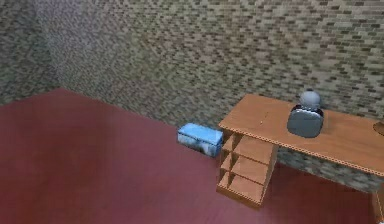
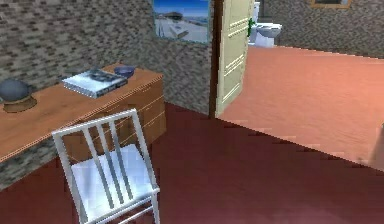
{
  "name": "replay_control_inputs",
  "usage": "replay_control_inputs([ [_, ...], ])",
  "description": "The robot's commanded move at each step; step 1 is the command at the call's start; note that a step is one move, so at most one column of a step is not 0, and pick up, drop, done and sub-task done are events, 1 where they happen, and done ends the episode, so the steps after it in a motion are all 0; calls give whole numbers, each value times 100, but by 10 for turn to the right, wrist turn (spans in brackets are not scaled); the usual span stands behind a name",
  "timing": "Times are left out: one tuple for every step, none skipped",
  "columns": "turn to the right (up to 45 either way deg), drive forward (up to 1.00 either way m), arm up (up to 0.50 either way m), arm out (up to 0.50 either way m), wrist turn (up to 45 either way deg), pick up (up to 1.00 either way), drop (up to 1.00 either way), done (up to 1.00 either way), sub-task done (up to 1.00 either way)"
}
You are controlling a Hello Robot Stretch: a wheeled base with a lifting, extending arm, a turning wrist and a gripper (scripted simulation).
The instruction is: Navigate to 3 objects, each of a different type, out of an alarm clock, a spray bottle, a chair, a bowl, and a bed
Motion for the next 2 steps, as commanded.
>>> replay_control_inputs([
  [0, 45, 0, 0, 0, 0, 0, 0, 0],
  [450, 0, 0, 0, 0, 0, 0, 0, 0],
])
